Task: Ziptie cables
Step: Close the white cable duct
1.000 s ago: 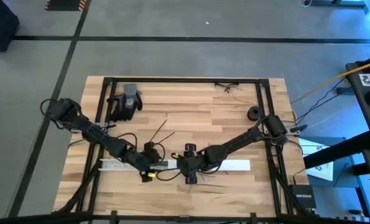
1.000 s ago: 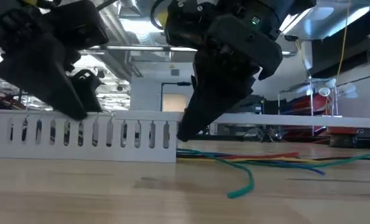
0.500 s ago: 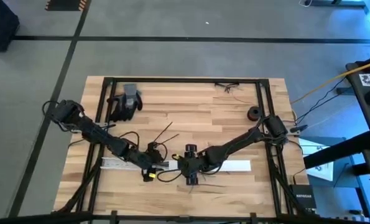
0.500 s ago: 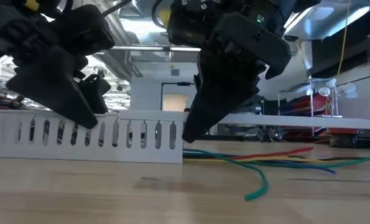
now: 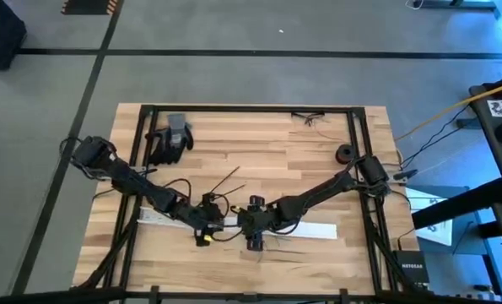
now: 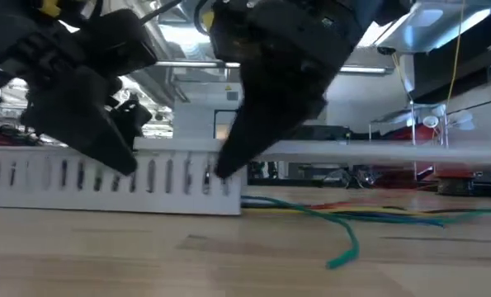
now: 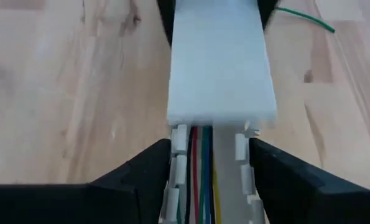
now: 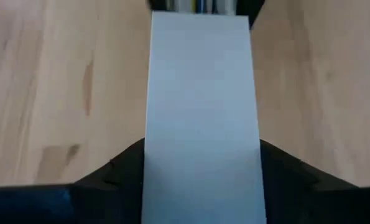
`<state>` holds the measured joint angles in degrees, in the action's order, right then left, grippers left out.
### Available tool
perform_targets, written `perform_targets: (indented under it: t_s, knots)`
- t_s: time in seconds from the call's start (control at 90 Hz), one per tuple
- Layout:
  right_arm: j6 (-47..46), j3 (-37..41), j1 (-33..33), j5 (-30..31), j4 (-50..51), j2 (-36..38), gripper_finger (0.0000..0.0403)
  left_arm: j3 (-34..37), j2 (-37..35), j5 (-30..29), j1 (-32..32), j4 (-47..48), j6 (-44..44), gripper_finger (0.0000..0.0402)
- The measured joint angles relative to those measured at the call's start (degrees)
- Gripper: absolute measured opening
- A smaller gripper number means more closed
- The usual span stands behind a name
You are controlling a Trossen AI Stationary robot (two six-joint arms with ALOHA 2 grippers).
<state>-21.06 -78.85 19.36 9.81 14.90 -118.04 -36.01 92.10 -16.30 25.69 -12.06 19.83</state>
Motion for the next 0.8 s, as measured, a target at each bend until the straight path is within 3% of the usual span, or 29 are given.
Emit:
perform_targets:
  t_s: [0.544,0.689,0.8]
  knots:
    - [-0.1,-0.5,0.6,0.6,0.2,-1.9,0.0227,0.0,2.0,0.8,-0.2,-2.4,-1.0,0.0204]
    - [0.1,-0.5,0.6,0.5,0.6,-1.9,0.0227,-0.1,1.7,3.3,-0.8,-2.1,-0.9,0.0229]
    - [-0.1,-0.5,0.6,0.4,0.8,-1.9,0.0227,-0.1,1.0,8.3,-1.4,-0.8,-0.9,0.0256]
